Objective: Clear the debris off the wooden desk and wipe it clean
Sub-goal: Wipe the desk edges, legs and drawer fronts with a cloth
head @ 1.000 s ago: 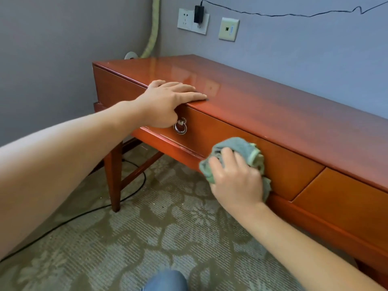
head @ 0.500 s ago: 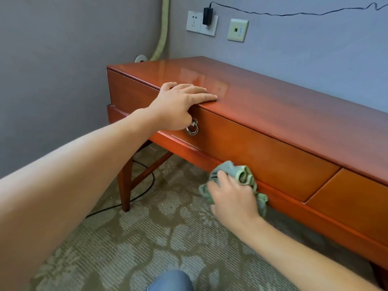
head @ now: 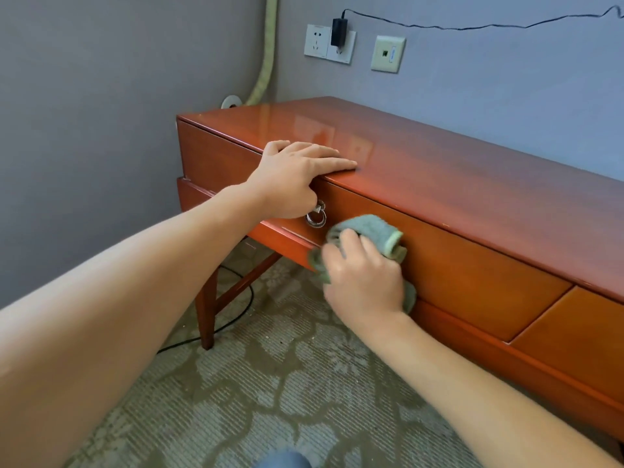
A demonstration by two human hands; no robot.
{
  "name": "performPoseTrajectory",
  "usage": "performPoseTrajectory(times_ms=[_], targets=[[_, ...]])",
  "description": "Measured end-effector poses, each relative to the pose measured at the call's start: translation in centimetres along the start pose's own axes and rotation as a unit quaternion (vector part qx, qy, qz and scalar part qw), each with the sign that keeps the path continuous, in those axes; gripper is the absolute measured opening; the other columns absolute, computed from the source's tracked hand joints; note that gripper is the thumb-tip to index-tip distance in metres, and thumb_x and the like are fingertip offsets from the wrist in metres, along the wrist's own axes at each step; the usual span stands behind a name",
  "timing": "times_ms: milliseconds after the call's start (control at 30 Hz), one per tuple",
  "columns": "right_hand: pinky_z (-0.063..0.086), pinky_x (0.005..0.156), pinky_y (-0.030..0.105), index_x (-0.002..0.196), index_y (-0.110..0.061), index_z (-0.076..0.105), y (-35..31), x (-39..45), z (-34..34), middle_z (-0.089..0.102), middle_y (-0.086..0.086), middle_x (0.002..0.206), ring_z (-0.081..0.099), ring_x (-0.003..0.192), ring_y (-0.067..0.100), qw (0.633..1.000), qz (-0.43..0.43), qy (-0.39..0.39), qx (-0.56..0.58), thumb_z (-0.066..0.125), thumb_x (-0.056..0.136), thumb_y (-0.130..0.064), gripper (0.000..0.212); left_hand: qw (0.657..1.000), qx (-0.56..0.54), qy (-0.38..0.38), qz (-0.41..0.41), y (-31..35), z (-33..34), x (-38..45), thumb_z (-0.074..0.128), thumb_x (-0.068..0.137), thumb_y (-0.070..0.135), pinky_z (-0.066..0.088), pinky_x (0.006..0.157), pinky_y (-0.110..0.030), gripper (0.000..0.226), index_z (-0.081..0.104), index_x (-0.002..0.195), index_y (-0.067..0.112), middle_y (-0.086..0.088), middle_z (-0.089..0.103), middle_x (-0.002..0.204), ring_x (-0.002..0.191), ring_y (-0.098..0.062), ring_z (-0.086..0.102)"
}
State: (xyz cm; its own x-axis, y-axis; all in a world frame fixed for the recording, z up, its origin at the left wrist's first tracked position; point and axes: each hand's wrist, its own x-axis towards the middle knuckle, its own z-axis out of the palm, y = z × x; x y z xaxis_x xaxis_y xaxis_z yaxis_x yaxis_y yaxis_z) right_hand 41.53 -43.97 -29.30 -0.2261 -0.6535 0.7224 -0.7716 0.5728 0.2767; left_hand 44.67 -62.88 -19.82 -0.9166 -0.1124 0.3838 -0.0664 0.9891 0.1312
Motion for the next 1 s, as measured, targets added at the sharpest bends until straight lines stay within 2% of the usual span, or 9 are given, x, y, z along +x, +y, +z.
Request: performPoseTrajectory(times_ms=[133, 267, 400, 533, 700, 733, 800, 933, 1000], targets=[[0.025, 0.05, 0.025, 0.076, -0.019, 0.069, -3.3, 3.0, 1.5, 0.064, 0.006, 0.084, 0.062, 0.07, 0.024, 1.0, 0.007, -0.007, 0.003, 0.077, 0.065, -0.014, 0.014, 1.0, -0.004, -0.01, 0.003, 0.1, -0.2, -0.1, 0.046, 0.069, 0.016, 0.011, 0.122, -0.048, 0.094, 0.034, 0.154, 0.056, 0.017, 0.034, 0.163, 0.154, -0.015, 0.023], [0.031, 0.045, 0.025, 0.081, -0.017, 0.069, -0.8, 0.1, 0.2, 0.059, 0.004, 0.084, 0.061, 0.072, 0.025, 0.999, 0.012, -0.02, 0.026, 0.085, 0.07, -0.019, 0.02, 1.0, -0.005, -0.013, -0.002, 0.1, -0.6, -0.3, 0.051, 0.075, 0.004, 0.01, 0.123, -0.047, 0.097, 0.032, 0.155, 0.056, 0.018, 0.032, 0.165, 0.155, -0.015, 0.021], [0.021, 0.048, 0.023, 0.079, -0.019, 0.066, 3.6, -4.3, -1.7, 0.054, 0.001, 0.081, 0.054, 0.066, 0.022, 0.999, 0.043, 0.012, -0.022, 0.082, 0.075, -0.018, 0.016, 1.0, -0.011, -0.009, 0.0, 0.3, -0.4, -0.2, 0.052, 0.076, 0.001, 0.007, 0.123, -0.048, 0.098, 0.032, 0.155, 0.054, 0.016, 0.031, 0.165, 0.156, -0.016, 0.019], [0.021, 0.047, 0.023, 0.078, -0.019, 0.064, 2.3, -3.1, -1.0, 0.054, 0.003, 0.081, 0.055, 0.066, 0.023, 0.998, 0.056, -0.01, -0.001, 0.081, 0.071, -0.017, 0.019, 1.0, 0.006, 0.003, 0.01, -0.1, 0.0, -0.2, 0.053, 0.075, 0.0, 0.009, 0.122, -0.048, 0.098, 0.032, 0.155, 0.053, 0.011, 0.033, 0.162, 0.154, -0.019, 0.019], [0.032, 0.044, 0.024, 0.089, -0.019, 0.069, 0.8, 0.1, -1.3, 0.057, 0.002, 0.088, 0.06, 0.073, 0.021, 0.996, -0.024, -0.078, 0.033, 0.091, 0.064, -0.031, 0.035, 1.0, 0.007, 0.007, 0.013, -0.5, -0.2, -0.3, 0.055, 0.073, -0.002, 0.014, 0.124, -0.044, 0.092, 0.036, 0.158, 0.026, -0.002, 0.036, 0.162, 0.153, -0.026, 0.028], [0.034, 0.044, 0.025, 0.091, -0.02, 0.069, 1.4, 0.2, -2.1, 0.057, 0.002, 0.089, 0.061, 0.075, 0.022, 0.996, -0.02, -0.079, 0.036, 0.089, 0.067, -0.033, 0.034, 1.0, -0.011, 0.001, 0.016, -1.0, -0.6, -0.5, 0.054, 0.072, -0.006, 0.015, 0.125, -0.042, 0.092, 0.038, 0.158, 0.022, -0.003, 0.037, 0.163, 0.154, -0.025, 0.028], [0.037, 0.045, 0.027, 0.103, -0.022, 0.069, 3.3, -0.5, -3.9, 0.057, 0.004, 0.096, 0.064, 0.08, 0.025, 0.999, 0.01, -0.043, 0.017, 0.083, 0.075, -0.038, 0.035, 0.999, -0.016, -0.018, 0.021, -2.5, -1.4, -1.0, 0.051, 0.072, -0.012, 0.011, 0.127, -0.043, 0.098, 0.035, 0.16, 0.028, 0.0, 0.034, 0.166, 0.157, -0.022, 0.022], [0.048, 0.045, 0.034, 0.137, -0.008, 0.059, 6.3, -1.5, -5.7, 0.056, 0.012, 0.106, 0.066, 0.084, 0.03, 1.0, 0.021, 0.013, -0.012, 0.08, 0.078, -0.044, 0.072, 0.999, 0.048, -0.01, -0.015, -4.5, -1.5, -2.3, 0.055, 0.079, -0.011, 0.002, 0.129, -0.052, 0.106, 0.02, 0.161, 0.046, -0.005, 0.021, 0.169, 0.159, -0.027, 0.007], [0.049, 0.046, 0.033, 0.141, -0.003, 0.056, 5.8, -0.2, -5.2, 0.058, 0.012, 0.108, 0.068, 0.085, 0.029, 1.0, -0.001, 0.009, -0.008, 0.081, 0.077, -0.045, 0.08, 0.999, 0.032, 0.001, -0.015, -4.5, -1.1, -2.3, 0.056, 0.079, -0.012, 0.001, 0.128, -0.052, 0.105, 0.022, 0.16, 0.046, -0.006, 0.021, 0.169, 0.159, -0.028, 0.007]])
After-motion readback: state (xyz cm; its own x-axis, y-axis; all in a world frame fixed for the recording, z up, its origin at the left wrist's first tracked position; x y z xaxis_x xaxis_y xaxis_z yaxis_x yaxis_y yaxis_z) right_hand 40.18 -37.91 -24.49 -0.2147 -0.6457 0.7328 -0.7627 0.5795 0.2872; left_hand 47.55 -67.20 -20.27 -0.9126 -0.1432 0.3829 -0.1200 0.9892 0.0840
